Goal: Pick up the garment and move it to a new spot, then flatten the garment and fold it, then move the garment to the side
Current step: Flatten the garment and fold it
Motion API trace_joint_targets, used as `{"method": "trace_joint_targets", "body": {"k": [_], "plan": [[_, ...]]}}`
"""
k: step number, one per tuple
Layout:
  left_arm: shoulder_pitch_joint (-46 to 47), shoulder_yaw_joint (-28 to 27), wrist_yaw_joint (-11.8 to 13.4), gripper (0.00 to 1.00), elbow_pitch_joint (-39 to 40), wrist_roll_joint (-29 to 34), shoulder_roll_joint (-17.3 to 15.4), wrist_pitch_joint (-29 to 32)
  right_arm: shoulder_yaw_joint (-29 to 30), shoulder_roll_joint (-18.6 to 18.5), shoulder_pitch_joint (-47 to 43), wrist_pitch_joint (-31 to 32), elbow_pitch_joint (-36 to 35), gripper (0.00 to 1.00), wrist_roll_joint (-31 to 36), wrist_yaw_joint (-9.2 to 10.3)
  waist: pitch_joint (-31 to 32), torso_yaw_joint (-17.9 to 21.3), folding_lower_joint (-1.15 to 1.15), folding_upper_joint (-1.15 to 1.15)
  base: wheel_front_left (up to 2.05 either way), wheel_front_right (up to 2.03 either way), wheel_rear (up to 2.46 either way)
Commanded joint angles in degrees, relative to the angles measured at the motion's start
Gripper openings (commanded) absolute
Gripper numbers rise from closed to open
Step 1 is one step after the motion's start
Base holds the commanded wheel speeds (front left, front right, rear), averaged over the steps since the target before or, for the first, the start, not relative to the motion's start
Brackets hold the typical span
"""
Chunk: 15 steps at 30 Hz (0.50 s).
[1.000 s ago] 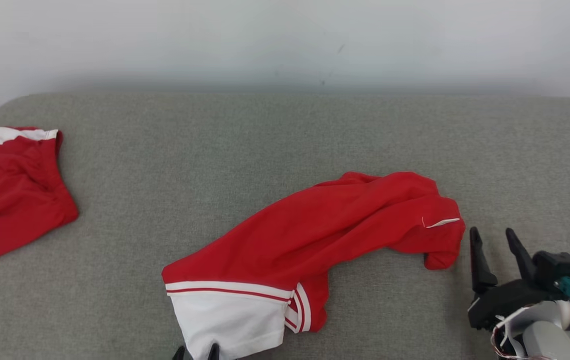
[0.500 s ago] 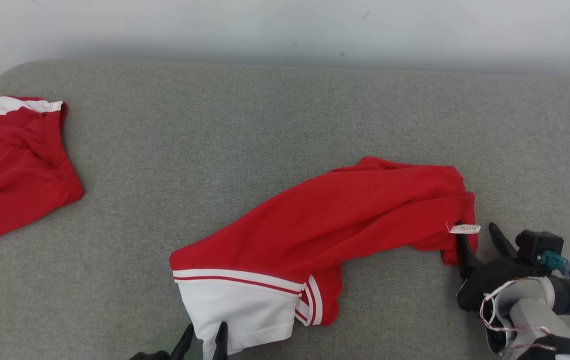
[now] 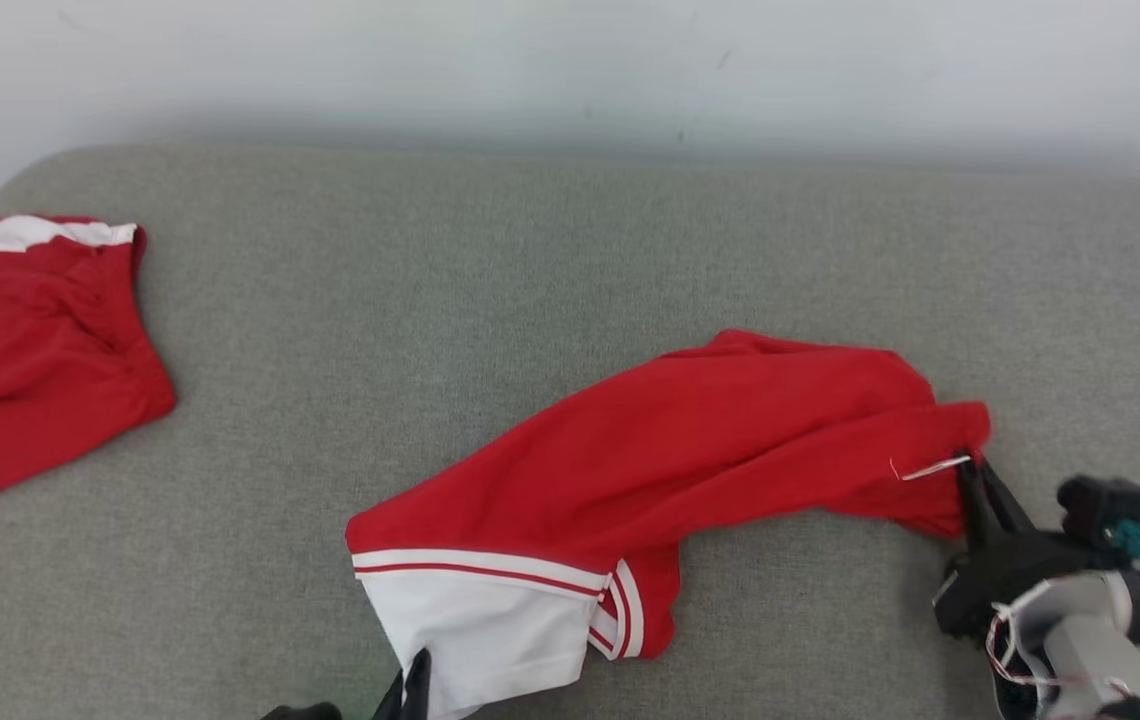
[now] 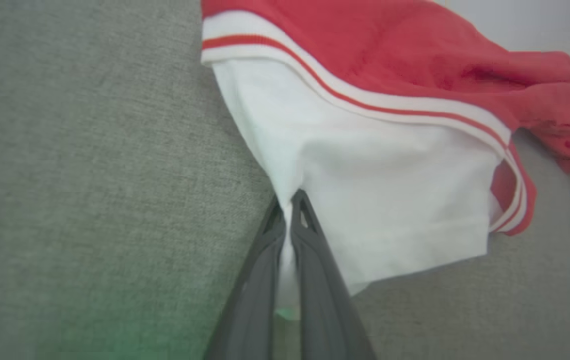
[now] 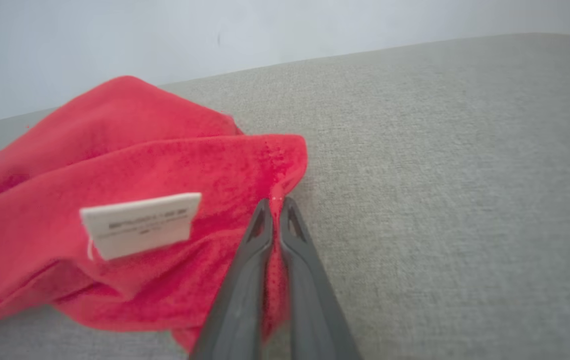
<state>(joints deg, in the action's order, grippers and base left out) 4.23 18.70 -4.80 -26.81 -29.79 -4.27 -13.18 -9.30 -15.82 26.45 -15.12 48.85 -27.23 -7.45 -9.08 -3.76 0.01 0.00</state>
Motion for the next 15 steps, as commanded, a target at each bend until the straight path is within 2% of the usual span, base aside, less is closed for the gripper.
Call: {"method": "trace_joint_targets", "body": {"k": [1,9,15], "plan": [[-1.2,-0.4,0.0,0.0,1.3,-0.5,-0.6,-0.5,0.9,-0.3,-2.3,0.0,-1.8,0.0,-0.2,-0.08,2.4,0.1,-0.01,0.0,0.0,0.0,0.0],[-2.8,-3.2,1.1,0.0,14.4,-1.9,-3.5,0.7,0.3,-1.9,-13.2,0.0,-15.1,0.0,-2.7,-0.08,5.0,1.4,-0.01,0.0,0.0,0.0,0.0],[4.4,-4.2,0.2,0.0,22.1,-3.8,-6.4,6.5,-1.9,-5.2,-12.3,0.6,-24.0,0.0,-5.8,-0.08,4.3,3.4,-0.01,0.0,0.0,0.0,0.0]]}}
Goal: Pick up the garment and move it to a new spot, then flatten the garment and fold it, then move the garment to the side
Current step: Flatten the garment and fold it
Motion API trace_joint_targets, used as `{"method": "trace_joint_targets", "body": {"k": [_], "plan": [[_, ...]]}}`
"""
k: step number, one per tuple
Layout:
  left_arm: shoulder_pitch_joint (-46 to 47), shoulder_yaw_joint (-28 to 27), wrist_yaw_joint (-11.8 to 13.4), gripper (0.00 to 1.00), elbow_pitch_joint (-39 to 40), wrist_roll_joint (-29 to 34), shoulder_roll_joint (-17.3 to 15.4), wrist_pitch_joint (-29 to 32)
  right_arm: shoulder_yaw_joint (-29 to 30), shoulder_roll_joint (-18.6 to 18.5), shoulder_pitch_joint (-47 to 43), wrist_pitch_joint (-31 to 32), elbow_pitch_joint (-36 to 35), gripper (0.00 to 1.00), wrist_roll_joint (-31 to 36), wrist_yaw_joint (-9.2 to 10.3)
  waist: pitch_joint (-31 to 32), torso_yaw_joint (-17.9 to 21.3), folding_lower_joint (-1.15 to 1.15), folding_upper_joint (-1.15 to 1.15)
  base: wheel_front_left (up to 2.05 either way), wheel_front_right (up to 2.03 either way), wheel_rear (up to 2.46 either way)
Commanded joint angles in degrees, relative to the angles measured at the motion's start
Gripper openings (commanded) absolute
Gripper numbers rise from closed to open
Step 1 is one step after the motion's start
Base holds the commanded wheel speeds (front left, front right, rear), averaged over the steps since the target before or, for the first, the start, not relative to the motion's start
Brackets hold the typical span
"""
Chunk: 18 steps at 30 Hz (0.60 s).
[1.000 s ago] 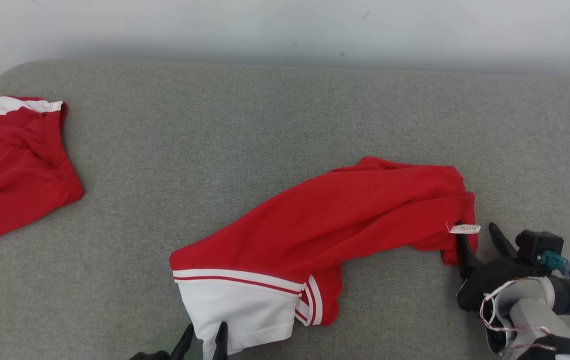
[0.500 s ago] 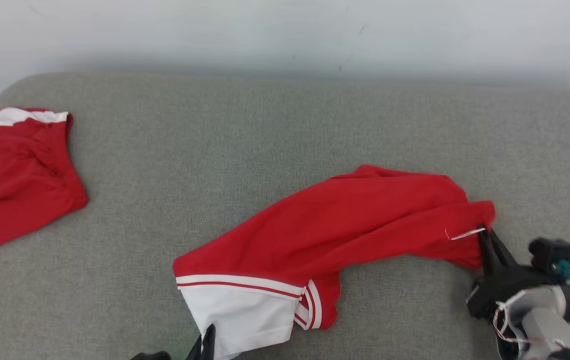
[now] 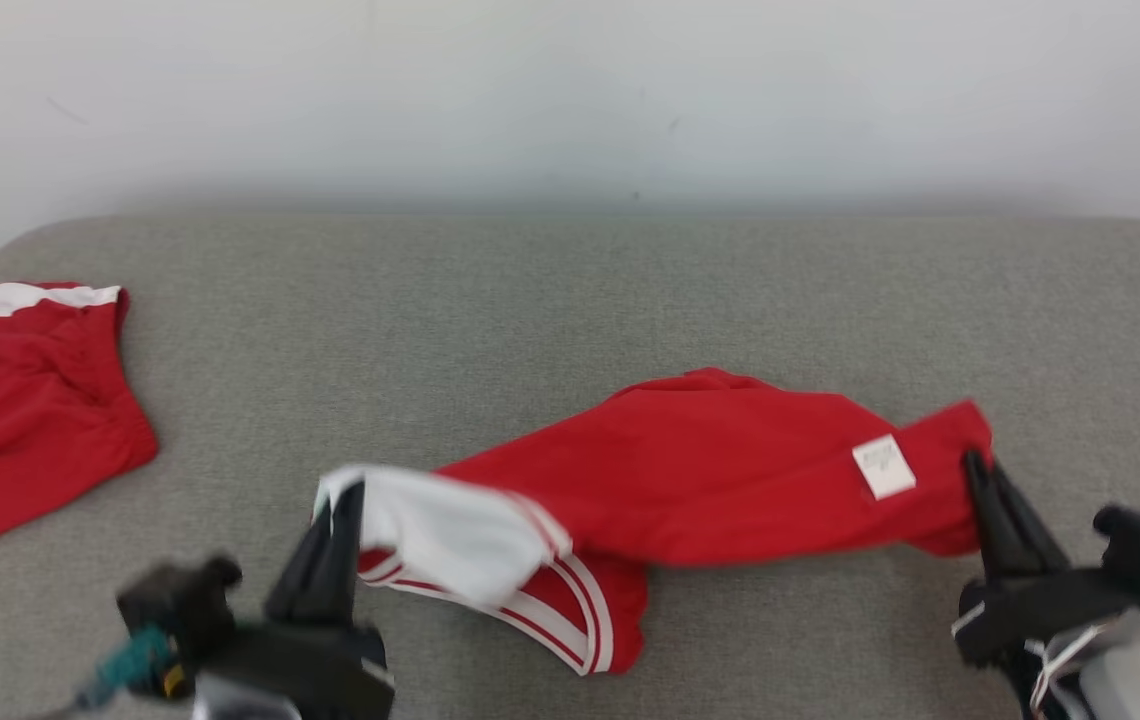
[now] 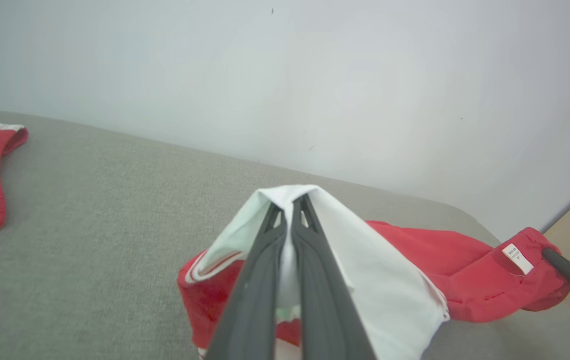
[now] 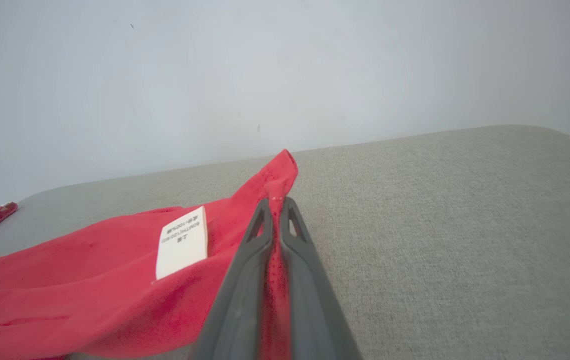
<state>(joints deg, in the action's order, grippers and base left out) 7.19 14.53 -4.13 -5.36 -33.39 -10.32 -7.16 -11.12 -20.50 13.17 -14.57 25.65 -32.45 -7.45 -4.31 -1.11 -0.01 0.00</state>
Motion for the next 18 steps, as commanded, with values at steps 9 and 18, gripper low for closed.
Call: {"method": "trace_joint_targets", "body": {"k": [9,18], "plan": [[28.6,-1.0,-2.2,0.0,1.4,-3.2,-4.7,12.4,-0.7,-5.5,15.7,6.5,-8.6,0.0,-8.1,-0.08,-7.0,3.0,0.01,0.0,0.0,0.0,0.0],[61.4,-0.6,-3.0,0.0,-12.8,-3.9,-5.6,17.6,-3.1,-6.8,42.0,12.5,-2.6,0.0,-13.3,-0.08,-16.2,4.4,0.01,0.0,0.0,0.0,0.0]]}}
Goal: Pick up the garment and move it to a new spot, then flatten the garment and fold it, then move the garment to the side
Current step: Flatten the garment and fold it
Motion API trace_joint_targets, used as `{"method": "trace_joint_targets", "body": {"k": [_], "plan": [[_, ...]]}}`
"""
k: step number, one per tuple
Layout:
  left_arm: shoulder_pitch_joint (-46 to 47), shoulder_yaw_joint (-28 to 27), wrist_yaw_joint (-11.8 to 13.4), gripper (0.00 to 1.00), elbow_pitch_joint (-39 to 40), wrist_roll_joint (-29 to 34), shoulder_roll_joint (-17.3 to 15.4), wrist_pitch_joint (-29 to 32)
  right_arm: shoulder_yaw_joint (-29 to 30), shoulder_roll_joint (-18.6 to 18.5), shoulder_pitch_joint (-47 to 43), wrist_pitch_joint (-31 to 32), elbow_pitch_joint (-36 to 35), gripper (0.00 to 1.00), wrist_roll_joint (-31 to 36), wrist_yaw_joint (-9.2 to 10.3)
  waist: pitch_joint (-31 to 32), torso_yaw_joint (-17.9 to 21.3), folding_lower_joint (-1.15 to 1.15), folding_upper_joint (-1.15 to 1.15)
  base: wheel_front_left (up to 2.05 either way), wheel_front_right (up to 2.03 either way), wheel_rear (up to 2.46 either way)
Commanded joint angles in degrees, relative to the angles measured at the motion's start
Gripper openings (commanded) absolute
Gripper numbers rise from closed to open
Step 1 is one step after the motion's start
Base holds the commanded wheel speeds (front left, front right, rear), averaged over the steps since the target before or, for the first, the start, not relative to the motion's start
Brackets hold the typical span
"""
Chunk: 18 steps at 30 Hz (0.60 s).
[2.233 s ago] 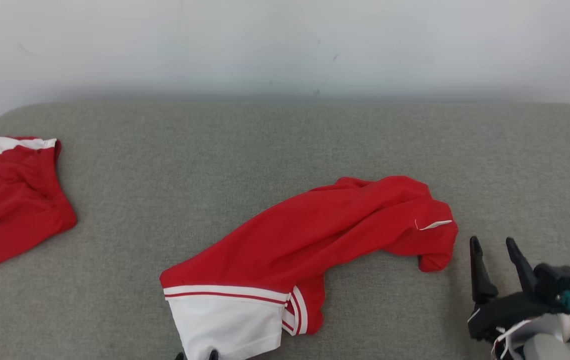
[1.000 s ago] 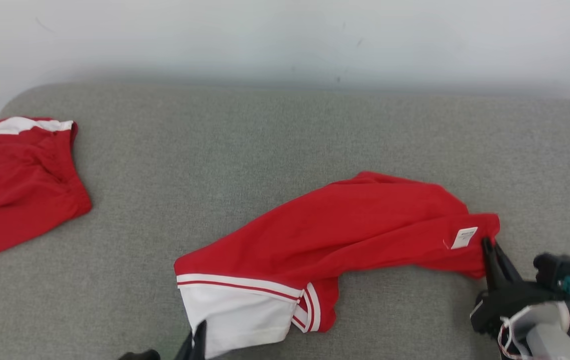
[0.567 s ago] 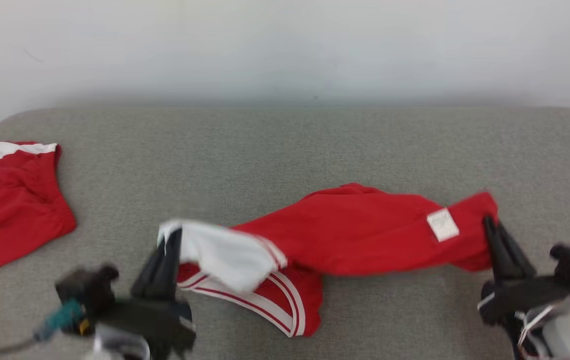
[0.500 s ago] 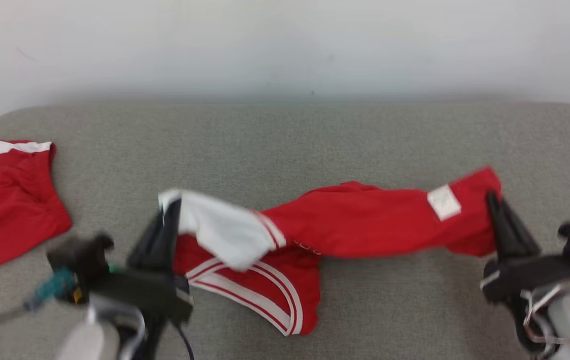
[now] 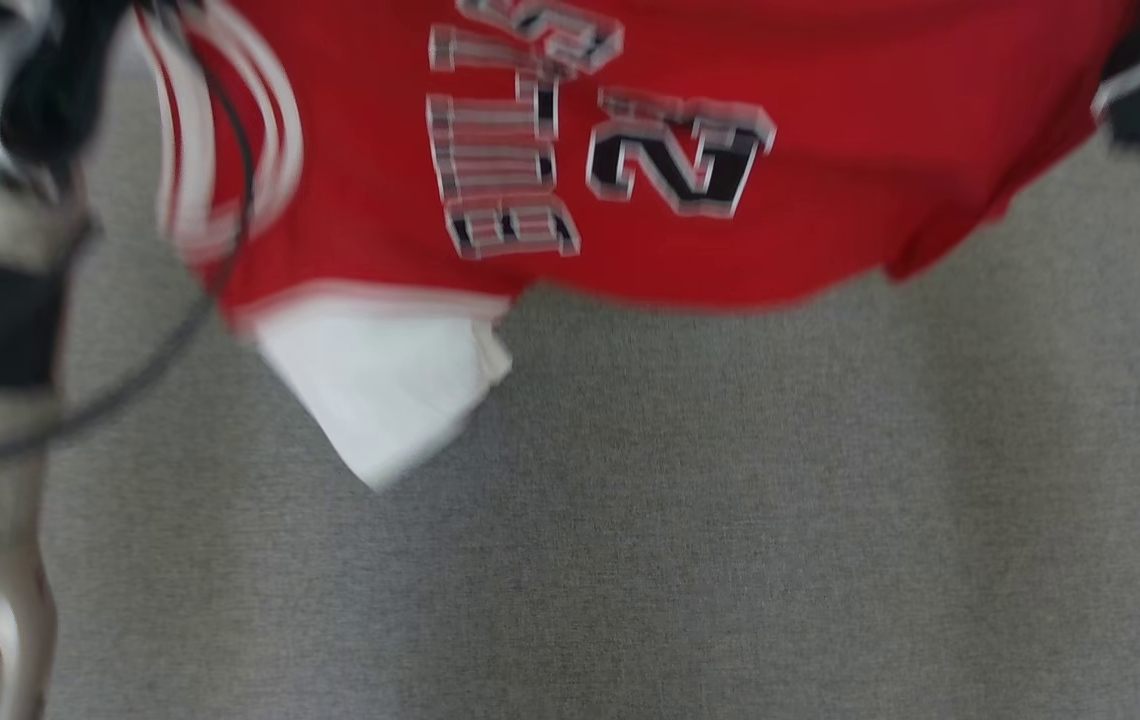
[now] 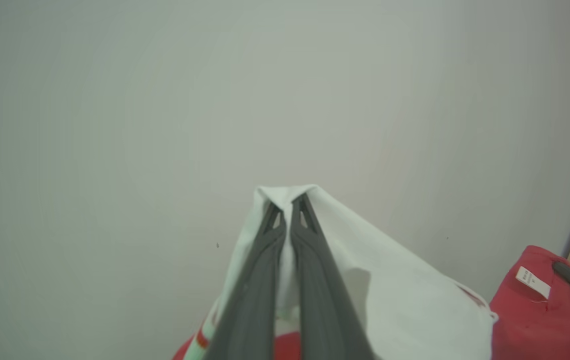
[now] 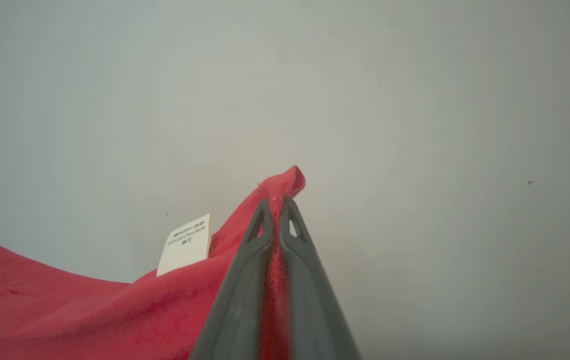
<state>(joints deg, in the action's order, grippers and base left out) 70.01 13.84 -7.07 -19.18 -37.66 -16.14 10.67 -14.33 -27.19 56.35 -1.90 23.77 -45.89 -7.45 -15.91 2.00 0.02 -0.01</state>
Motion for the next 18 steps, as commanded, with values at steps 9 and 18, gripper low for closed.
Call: {"method": "trace_joint_targets", "body": {"k": [9,18], "plan": [[27.8,0.3,-0.5,0.0,-18.7,0.6,4.3,-7.3,-1.9,0.9,28.6,-4.0,14.3,0.0,2.4,-0.08,-12.3,2.2,-0.02,0.01,0.0,0.0,0.0],[37.4,5.5,-0.3,0.0,-28.0,-3.3,6.7,-14.8,-7.8,-0.2,39.5,-11.5,21.2,0.0,4.3,-0.08,-16.3,2.1,-0.02,0.01,0.0,0.0,0.0]]}}
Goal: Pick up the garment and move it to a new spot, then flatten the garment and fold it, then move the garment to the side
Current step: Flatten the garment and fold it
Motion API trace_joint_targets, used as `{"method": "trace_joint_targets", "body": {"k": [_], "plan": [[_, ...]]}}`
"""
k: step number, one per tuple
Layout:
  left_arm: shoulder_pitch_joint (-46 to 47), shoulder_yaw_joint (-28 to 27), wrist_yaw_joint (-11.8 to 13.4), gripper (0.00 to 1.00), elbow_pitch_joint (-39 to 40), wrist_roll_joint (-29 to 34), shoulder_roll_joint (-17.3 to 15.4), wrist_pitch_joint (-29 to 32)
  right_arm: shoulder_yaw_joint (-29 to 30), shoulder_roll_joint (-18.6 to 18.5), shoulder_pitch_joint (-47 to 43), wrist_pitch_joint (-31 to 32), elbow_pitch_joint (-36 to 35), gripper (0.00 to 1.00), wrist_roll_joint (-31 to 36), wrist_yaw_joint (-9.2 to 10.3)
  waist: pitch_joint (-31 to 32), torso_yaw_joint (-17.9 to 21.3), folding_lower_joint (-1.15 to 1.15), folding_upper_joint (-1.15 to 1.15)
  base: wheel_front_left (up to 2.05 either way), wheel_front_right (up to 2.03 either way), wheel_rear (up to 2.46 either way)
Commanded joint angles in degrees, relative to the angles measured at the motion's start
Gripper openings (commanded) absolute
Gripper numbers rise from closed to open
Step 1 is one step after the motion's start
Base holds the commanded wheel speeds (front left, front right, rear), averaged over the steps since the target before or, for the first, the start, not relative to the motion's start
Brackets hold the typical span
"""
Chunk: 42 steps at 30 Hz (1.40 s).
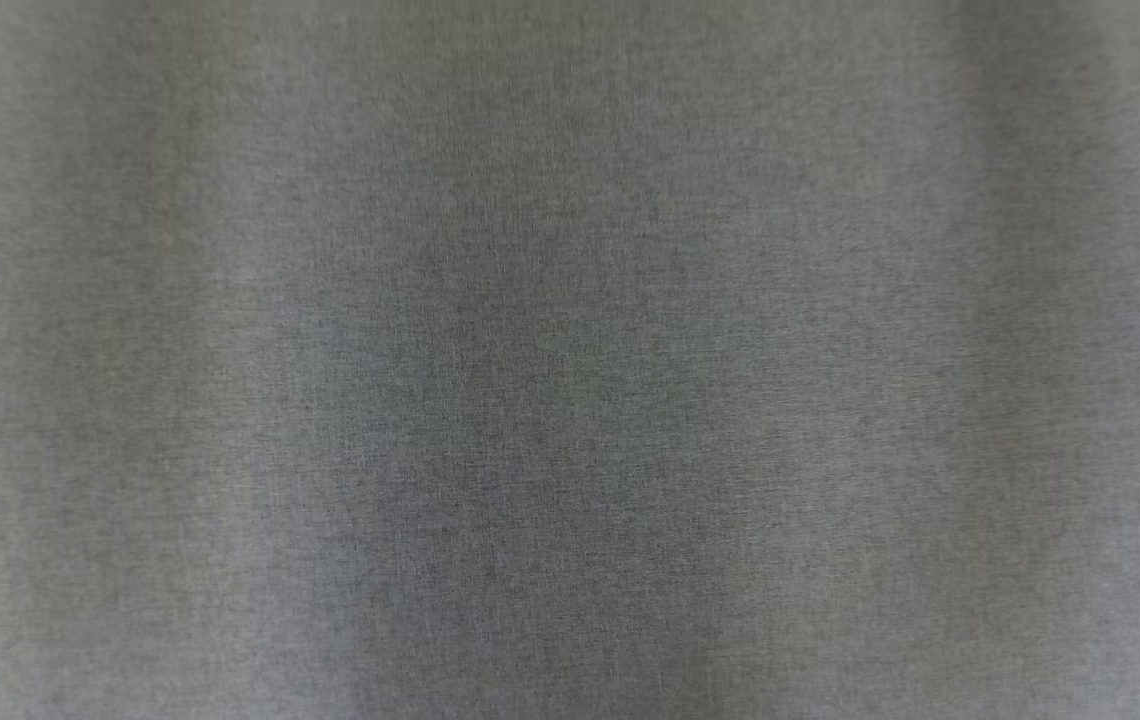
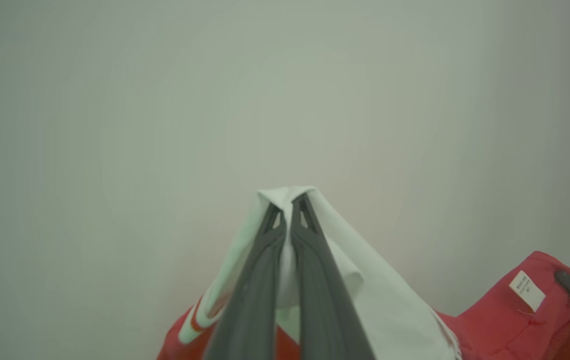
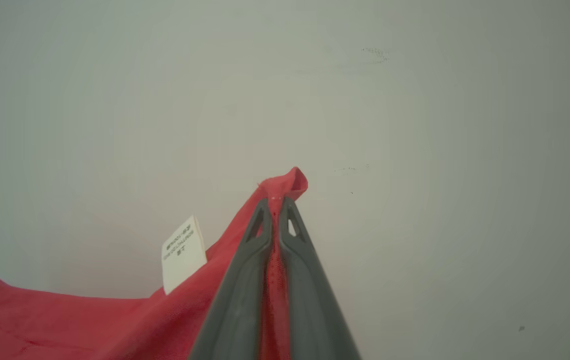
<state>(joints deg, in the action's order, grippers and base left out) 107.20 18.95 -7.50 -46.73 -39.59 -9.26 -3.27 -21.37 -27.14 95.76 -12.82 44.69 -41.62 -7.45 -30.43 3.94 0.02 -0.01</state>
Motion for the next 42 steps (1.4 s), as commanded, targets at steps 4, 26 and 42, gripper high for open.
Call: {"method": "trace_joint_targets", "body": {"k": [4,26,42], "plan": [[-3.8,2.9,0.1,0.0,-1.1,-4.8,-0.6,-3.4,-4.3,-1.6,-3.4,-1.9,0.1,0.0,-1.1,-0.08,-1.7,0.0,-0.02,0.01,0.0,0.0,0.0],[-75.0,4.1,8.5,0.0,35.5,-16.3,-6.7,-11.8,3.5,-3.1,-65.6,-2.4,-33.0,0.0,-1.6,-0.08,11.0,0.2,-0.02,0.01,0.0,0.0,0.0],[-105.6,-4.2,9.1,0.0,36.9,-13.5,-0.1,-12.0,5.2,4.7,-88.2,-2.4,-29.9,0.0,10.7,-0.08,18.2,0.7,-0.02,0.01,0.0,0.0,0.0]]}}
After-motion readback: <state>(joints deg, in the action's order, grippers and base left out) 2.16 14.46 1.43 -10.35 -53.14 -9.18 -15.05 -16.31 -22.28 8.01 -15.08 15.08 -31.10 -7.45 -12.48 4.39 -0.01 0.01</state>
